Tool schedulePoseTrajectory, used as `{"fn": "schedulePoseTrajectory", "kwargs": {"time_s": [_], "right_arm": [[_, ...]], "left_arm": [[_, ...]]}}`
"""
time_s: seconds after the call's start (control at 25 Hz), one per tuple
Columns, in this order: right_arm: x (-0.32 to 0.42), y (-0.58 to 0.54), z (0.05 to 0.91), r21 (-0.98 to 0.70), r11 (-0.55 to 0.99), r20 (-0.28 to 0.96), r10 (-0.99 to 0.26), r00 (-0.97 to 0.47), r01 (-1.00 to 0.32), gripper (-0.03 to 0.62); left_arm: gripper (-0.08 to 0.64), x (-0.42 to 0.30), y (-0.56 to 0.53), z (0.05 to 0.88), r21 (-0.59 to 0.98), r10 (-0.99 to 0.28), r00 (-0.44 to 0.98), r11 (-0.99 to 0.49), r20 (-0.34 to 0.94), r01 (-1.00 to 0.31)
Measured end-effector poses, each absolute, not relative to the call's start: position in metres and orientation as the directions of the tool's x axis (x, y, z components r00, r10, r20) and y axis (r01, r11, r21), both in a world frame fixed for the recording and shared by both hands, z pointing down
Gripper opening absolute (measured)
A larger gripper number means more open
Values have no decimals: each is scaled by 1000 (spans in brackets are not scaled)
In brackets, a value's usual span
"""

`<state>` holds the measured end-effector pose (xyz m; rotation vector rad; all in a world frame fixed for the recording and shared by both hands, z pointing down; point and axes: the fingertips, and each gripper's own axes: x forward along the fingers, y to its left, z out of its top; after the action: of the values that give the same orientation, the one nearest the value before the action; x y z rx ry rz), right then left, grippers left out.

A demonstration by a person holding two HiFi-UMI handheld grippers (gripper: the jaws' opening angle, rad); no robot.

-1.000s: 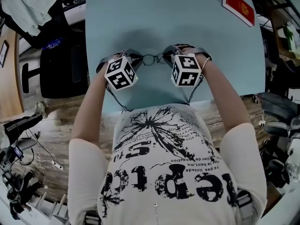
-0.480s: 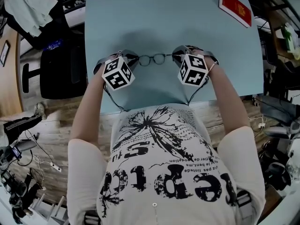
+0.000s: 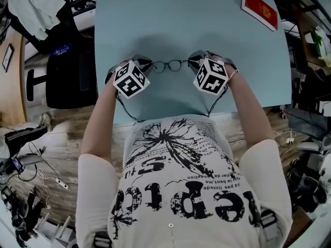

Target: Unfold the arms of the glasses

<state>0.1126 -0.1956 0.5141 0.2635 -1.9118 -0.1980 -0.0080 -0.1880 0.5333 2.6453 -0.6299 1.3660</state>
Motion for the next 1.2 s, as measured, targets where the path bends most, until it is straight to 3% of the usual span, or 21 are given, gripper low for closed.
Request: {"fn": "schedulePoseTrajectory", "kwargs": {"time_s": [0.12, 0.28, 0.44, 0.6, 0.84, 1.04, 1.2], "right_arm": [[113, -194, 513, 278, 956, 893, -293, -341, -95, 32], [117, -194, 510, 295, 946, 882, -323, -343, -133, 66], [119, -187, 503, 273, 939, 865, -334, -375, -208, 124], [123, -176, 490, 242, 923, 839, -354, -414, -299, 124], [127, -180, 446, 291, 833, 726, -513, -458, -471, 28], [123, -185, 401, 250, 754, 577, -620, -532, -607, 12], [116, -188, 346, 145, 715, 392, -676, -624, -684, 12]], "left_arm": [[35, -6, -184, 534, -80, -305, 509, -906, 805, -417], [146, -10, -178, 535, -81, -324, 486, -887, 812, -455], [161, -10, -175, 521, -88, -390, 513, -852, 765, -516], [169, -16, -162, 504, -127, -444, 503, -829, 741, -545], [135, -18, -156, 439, -233, -633, 502, -728, 589, -645], [49, -13, -159, 373, -230, -770, 498, -610, 399, -758], [32, -12, -157, 325, -200, -834, 483, -538, 267, -819]]}}
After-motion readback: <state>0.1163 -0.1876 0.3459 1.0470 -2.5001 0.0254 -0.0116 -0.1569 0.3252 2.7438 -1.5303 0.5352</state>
